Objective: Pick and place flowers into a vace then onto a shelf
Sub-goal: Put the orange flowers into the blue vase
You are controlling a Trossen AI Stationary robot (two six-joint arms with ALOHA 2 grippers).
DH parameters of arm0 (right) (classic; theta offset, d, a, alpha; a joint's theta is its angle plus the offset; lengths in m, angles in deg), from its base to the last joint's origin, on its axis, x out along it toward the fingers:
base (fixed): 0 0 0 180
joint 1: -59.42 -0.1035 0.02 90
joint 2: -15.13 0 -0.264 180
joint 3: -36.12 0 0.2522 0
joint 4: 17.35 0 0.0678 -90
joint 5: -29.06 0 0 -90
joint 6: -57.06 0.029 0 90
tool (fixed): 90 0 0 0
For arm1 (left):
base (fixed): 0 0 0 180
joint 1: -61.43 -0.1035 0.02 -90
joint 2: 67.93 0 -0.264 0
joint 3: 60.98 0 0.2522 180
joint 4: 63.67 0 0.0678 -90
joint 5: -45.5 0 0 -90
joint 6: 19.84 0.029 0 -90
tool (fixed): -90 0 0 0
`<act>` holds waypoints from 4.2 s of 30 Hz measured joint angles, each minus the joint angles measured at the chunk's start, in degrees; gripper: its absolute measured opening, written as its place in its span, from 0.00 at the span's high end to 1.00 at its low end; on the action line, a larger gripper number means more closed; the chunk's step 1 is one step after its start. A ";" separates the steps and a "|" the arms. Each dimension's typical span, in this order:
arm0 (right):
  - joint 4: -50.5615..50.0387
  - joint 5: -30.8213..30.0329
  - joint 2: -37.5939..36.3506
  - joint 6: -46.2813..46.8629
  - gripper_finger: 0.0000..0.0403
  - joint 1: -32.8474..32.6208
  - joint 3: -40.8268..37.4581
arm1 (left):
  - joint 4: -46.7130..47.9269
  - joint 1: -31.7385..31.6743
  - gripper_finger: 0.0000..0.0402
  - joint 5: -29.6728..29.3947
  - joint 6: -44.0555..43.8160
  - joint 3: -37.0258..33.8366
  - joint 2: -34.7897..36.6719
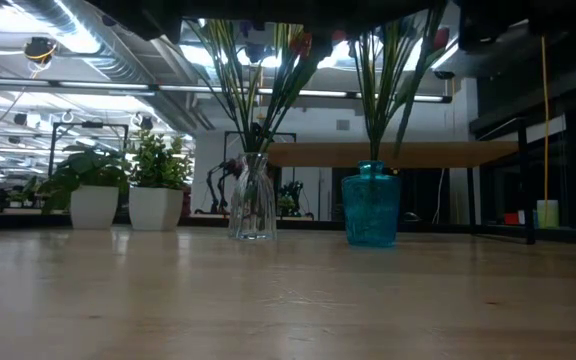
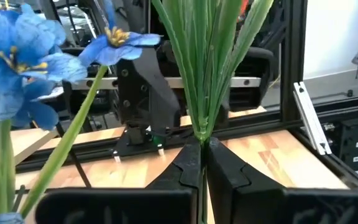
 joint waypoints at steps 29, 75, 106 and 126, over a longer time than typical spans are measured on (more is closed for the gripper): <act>-2.67 0.17 3.25 -1.99 0.96 0.48 4.25 | 0.47 0.31 0.93 0.42 2.09 0.00 0.00; 3.75 -11.13 -14.16 -5.86 0.98 2.91 -8.53 | 25.46 14.42 1.00 -14.56 -21.26 -8.82 7.69; -3.34 3.50 -14.34 1.96 0.98 22.40 -6.27 | 4.31 13.75 0.99 -11.52 -18.88 -20.20 9.03; -2.05 4.56 -7.43 1.22 0.98 23.17 -6.25 | 4.32 13.75 0.99 -12.09 -18.45 -20.17 9.03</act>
